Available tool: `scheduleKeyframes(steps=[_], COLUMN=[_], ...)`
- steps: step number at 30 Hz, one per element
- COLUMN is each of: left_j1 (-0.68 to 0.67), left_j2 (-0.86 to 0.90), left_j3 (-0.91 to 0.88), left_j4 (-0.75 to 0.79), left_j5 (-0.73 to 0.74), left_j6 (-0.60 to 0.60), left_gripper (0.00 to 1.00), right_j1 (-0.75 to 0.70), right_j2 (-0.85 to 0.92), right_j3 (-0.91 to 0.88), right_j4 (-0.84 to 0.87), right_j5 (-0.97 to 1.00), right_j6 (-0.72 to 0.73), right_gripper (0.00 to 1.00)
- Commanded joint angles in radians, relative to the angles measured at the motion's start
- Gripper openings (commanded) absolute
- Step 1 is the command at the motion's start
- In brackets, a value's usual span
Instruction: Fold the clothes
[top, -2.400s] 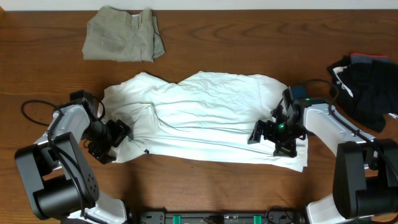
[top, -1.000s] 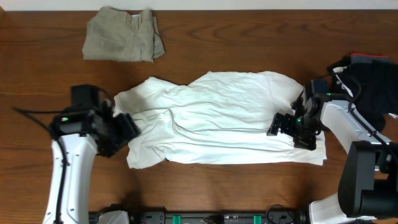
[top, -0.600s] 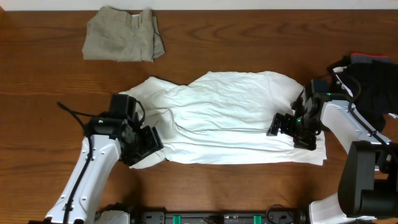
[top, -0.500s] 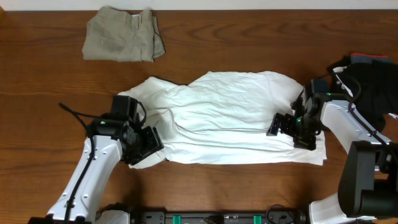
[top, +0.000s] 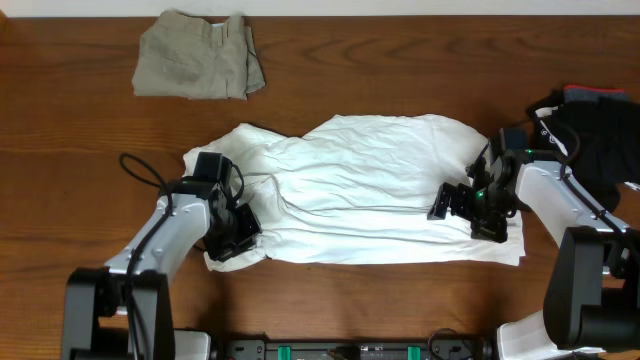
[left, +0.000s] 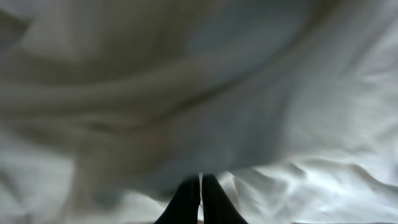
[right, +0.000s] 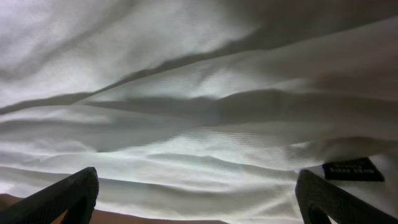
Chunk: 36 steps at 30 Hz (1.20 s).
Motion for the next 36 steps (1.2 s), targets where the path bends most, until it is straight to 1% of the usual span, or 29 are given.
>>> scheduleKeyframes(steps=[1, 6, 8, 11, 15, 22, 27, 30, 32, 36], left_j1=[0.022, 0.084, 0.112, 0.157, 0.197, 0.264, 0.299, 0.312, 0.325, 0.365], left_j2=[0.031, 0.039, 0.039, 0.039, 0.039, 0.039, 0.039, 0.039, 0.039, 0.039], left_j3=[-0.007, -0.007, -0.007, -0.007, -0.007, -0.007, -0.006, -0.006, -0.006, -0.006], left_j4=[-0.018, -0.055, -0.069, -0.089, -0.1, -0.106, -0.126, -0.138, -0.148, -0.151], left_j5=[-0.065, -0.094, -0.129, -0.136, -0.137, -0.21, -0.234, -0.264, -0.282, -0.282], left_j6=[-0.007, -0.002, 0.002, 0.042, 0.061, 0.061, 0.061, 0.04, 0.008, -0.019], left_gripper=[0.06, 0.06, 0.06, 0.06, 0.06, 0.06, 0.06, 0.06, 0.06, 0.06], right_j1=[-0.008, -0.008, -0.008, -0.008, -0.01, -0.01, -0.019, -0.026, -0.032, -0.046], right_j2=[0.006, 0.006, 0.006, 0.006, 0.006, 0.006, 0.006, 0.006, 0.006, 0.006], right_j3=[0.015, 0.015, 0.015, 0.015, 0.015, 0.015, 0.015, 0.015, 0.015, 0.015], right_j4=[-0.001, 0.0, 0.0, -0.001, 0.003, -0.004, -0.003, -0.004, -0.003, -0.002], right_j5=[-0.008, -0.007, -0.007, -0.007, -0.007, 0.002, 0.014, 0.061, 0.068, 0.076], right_j6=[-0.022, -0.028, -0.028, -0.028, -0.028, -0.043, -0.038, 0.0, 0.003, 0.003], right_gripper=[0.99, 0.99, 0.99, 0.99, 0.99, 0.99, 0.99, 0.99, 0.99, 0.99])
